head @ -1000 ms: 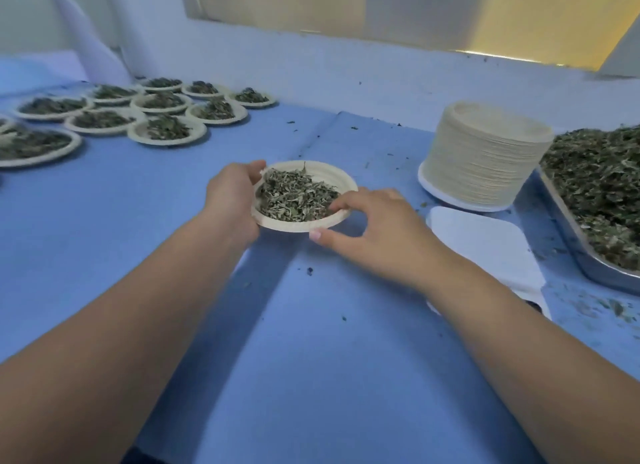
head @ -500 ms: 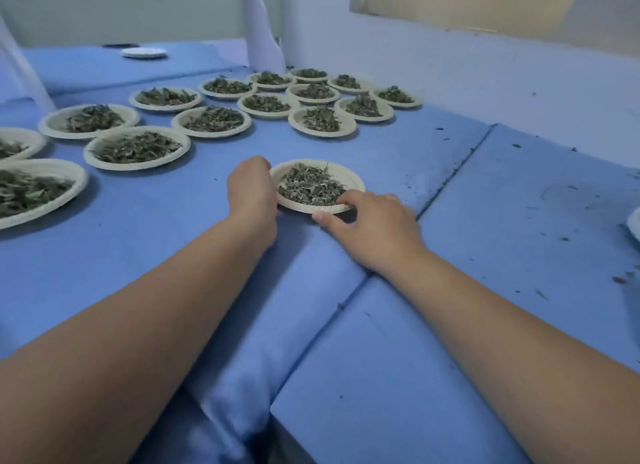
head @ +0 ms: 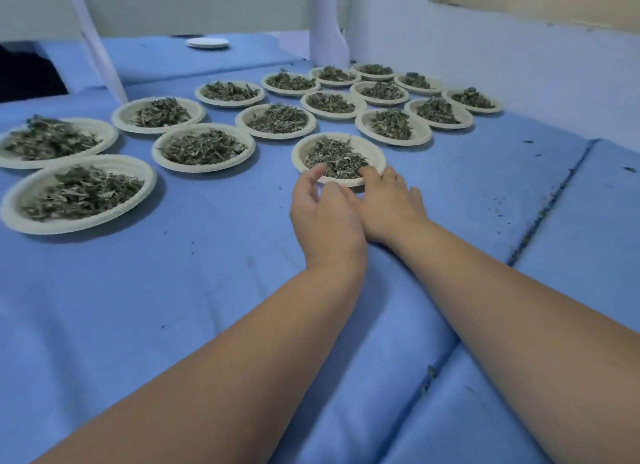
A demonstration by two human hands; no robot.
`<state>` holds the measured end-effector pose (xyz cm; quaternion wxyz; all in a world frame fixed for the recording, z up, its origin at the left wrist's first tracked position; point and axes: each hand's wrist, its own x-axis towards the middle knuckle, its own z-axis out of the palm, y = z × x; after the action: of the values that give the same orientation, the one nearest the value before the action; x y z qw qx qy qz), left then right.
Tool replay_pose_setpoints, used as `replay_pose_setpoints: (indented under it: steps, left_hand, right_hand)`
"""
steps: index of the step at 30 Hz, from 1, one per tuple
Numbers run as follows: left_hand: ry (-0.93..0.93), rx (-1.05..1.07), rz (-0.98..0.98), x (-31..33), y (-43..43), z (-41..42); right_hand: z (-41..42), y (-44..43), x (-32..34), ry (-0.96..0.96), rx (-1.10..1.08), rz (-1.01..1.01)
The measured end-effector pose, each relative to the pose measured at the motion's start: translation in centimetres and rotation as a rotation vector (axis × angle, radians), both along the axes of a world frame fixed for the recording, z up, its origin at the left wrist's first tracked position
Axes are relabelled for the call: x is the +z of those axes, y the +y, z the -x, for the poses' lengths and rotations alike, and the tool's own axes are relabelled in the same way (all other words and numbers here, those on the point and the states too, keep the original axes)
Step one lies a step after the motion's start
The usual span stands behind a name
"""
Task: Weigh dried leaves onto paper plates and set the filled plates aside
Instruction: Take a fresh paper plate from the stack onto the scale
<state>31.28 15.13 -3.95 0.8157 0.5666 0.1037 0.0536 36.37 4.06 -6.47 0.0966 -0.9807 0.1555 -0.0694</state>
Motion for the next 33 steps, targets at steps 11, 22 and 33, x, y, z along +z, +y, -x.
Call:
replay_pose_setpoints:
  steps: [11,22,33]
  left_hand:
    - [-0.016,-0.149,-0.025,0.6,1.1,2.7]
    - [-0.099,-0.192,-0.022,1.2,1.1,5.5]
    - [-0.069,-0.395,-0.008,4.0,-7.8,10.3]
  right_hand:
    - [-1.6,0.6,1.1,0.054,-0.032,-0.033]
    - [5.9,1.4,4.6,-0.106,0.110,-0.106]
    - [17.8,-5.0,8.2,-0.320,-0.026,-0.128]
